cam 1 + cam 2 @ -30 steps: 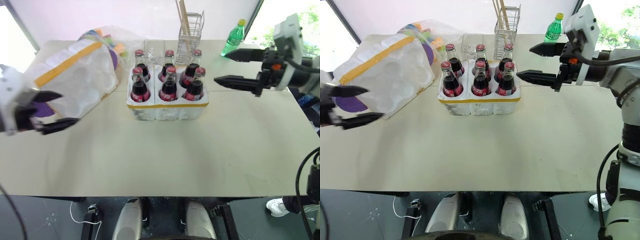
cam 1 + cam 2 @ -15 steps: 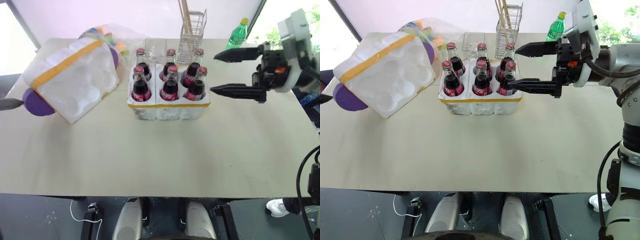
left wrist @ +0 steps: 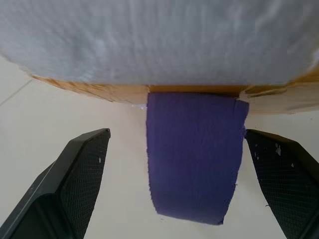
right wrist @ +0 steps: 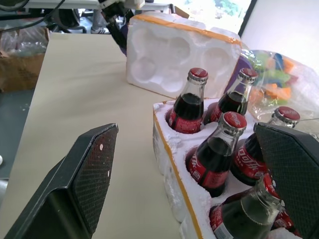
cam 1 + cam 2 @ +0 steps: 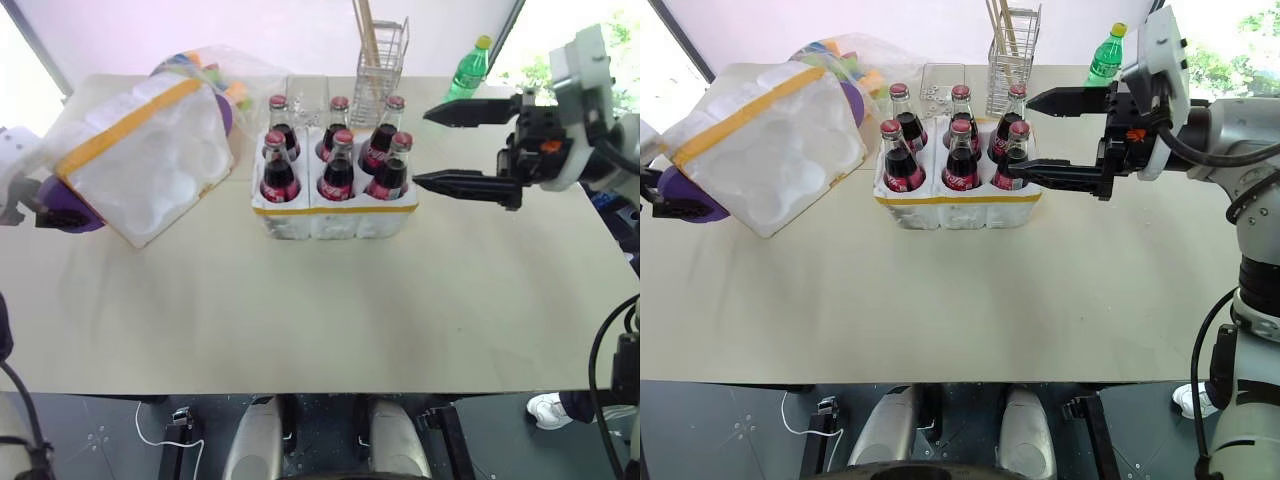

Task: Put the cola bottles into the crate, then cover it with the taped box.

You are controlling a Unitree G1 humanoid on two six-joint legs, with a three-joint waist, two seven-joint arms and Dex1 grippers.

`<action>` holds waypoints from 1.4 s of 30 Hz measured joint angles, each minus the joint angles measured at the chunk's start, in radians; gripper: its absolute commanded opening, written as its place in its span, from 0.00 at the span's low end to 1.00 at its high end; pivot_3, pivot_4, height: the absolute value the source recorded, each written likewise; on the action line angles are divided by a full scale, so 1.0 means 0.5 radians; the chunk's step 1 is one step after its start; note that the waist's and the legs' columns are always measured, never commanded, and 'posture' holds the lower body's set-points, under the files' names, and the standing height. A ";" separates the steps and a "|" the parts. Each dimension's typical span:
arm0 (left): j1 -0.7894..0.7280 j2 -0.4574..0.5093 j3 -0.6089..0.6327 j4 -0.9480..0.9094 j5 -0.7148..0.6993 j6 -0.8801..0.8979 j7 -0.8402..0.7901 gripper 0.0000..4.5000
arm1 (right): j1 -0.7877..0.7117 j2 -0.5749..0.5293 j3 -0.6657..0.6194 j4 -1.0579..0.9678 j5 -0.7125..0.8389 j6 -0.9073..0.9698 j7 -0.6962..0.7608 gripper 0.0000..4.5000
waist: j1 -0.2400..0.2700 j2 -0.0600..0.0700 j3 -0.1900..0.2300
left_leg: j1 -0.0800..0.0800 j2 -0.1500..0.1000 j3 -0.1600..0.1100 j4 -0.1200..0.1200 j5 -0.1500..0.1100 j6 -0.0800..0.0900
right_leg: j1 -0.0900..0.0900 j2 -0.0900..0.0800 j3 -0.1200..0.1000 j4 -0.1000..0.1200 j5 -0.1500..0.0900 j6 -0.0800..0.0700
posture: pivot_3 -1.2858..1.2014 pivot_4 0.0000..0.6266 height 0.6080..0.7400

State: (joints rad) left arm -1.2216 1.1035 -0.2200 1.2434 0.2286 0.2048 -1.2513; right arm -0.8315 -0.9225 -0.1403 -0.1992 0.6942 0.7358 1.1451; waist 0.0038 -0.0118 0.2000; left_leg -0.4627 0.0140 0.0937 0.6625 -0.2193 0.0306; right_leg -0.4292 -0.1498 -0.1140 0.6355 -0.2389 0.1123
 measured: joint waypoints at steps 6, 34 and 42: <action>-0.044 -0.087 0.006 0.074 0.049 -0.035 0.083 0.71 | 0.074 0.000 -0.008 -0.069 0.039 0.004 -0.036 1.00 | 0.016 -0.002 -0.001 | -0.001 0.000 -0.002 0.005 -0.002 0.004 | 0.001 -0.001 0.000 0.001 0.002 0.001 | 0.52 0.24 0.97; 0.483 -0.243 0.481 -1.203 -0.181 -0.768 1.161 0.17 | 0.261 -0.116 -0.041 -0.090 0.082 0.168 -0.164 1.00 | 0.018 -0.005 -0.001 | 0.000 -0.003 -0.011 0.013 0.000 0.001 | 0.001 -0.004 0.000 0.020 0.003 0.000 | 0.52 0.24 0.97; 0.435 -0.469 0.360 -1.755 0.044 -0.928 1.429 0.17 | 0.372 -0.117 -0.130 -0.160 0.123 0.211 -0.274 1.00 | 0.018 -0.005 -0.001 | 0.002 -0.004 -0.004 0.012 0.002 -0.002 | 0.002 -0.003 0.000 0.021 0.003 0.000 | 0.52 0.24 0.97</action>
State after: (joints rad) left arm -1.0042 0.8692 -0.0402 0.3660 0.2508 -0.2591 -0.5367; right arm -0.6453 -0.9811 -0.2055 -0.2791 0.7555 0.8412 1.0083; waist 0.0126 -0.0143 0.1993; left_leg -0.4619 0.0119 0.0917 0.6686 -0.2184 0.0295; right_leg -0.4282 -0.1514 -0.1138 0.6457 -0.2376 0.1122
